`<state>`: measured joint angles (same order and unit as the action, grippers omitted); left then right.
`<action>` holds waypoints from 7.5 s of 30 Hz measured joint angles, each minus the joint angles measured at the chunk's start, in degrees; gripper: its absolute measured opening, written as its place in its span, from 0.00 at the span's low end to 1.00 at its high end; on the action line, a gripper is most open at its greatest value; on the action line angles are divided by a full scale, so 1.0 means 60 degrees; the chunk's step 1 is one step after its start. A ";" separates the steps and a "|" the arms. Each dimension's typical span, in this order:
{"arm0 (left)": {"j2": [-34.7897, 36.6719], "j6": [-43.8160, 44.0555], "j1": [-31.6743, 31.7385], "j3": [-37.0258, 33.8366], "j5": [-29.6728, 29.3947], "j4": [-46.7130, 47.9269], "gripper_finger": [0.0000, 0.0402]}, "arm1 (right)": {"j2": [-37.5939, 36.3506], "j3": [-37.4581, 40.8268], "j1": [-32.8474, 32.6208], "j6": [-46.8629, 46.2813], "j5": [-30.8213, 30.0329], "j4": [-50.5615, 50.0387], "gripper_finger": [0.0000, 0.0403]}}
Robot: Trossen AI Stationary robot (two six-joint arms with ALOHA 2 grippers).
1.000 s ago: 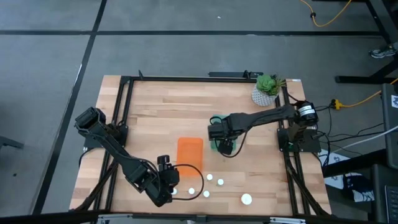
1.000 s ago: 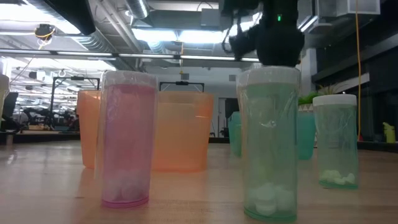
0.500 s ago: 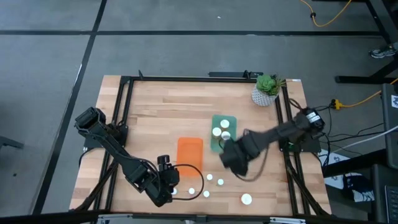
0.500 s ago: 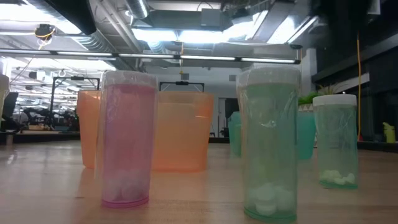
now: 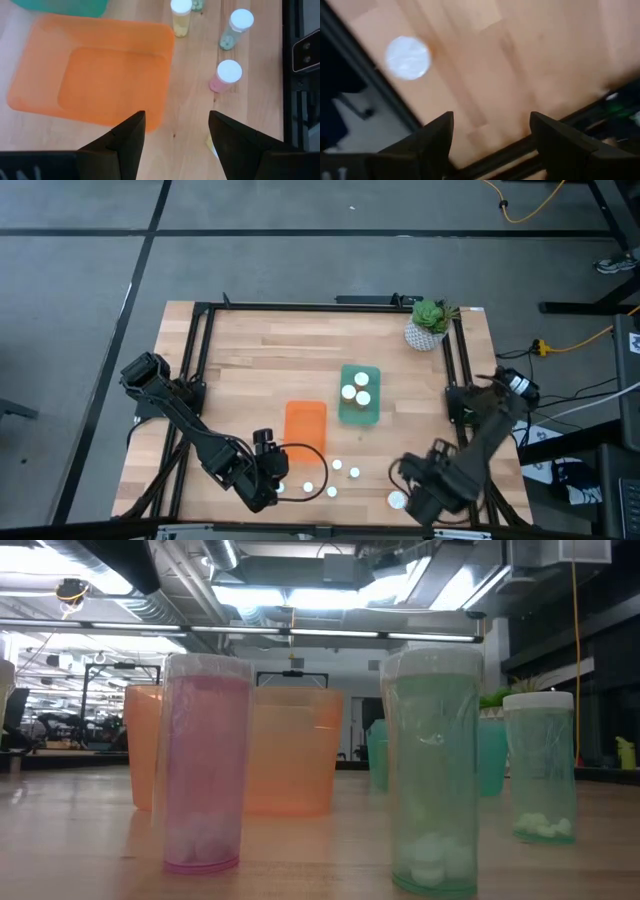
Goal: Pick and place medicine bottles into bin by pill shape (circle, oval)
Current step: Put the big orange capsule bottle into the green bin, then put the small yellow tablet bottle into the orange bin
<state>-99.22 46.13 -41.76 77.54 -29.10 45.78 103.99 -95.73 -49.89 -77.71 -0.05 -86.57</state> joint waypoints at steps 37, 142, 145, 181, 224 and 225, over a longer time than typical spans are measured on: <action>0.0000 -0.0022 0.0047 0.0000 -0.0049 -0.0048 0.53 | 0.0473 0.3760 -0.0890 0.0282 -0.0633 0.6638 0.66; 0.0002 -0.0025 0.0015 0.0004 -0.0038 -0.0029 0.53 | -0.2900 0.3508 0.4877 0.9045 -0.2916 0.5116 0.53; 0.0000 -0.0025 0.0018 0.0004 -0.0039 -0.0029 0.53 | -0.3294 0.4179 0.4934 0.9005 -0.2315 0.6434 0.53; 0.0004 -0.0029 0.0044 0.0004 -0.0045 -0.0029 0.53 | -0.0749 0.4635 0.6781 1.0309 -0.1533 0.7777 0.53; 0.0001 -0.0022 0.0044 0.0004 -0.0045 -0.0029 0.53 | -0.0686 0.1484 0.2857 0.5905 -0.0808 0.3910 0.63; 0.0002 -0.0022 0.0044 0.0004 -0.0045 -0.0031 0.53 | -0.0686 0.1484 0.2575 0.5661 -0.0968 0.3910 0.63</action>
<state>-99.21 46.00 -41.50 77.56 -29.36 45.59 99.88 -86.83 -34.45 -43.75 -5.86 -63.11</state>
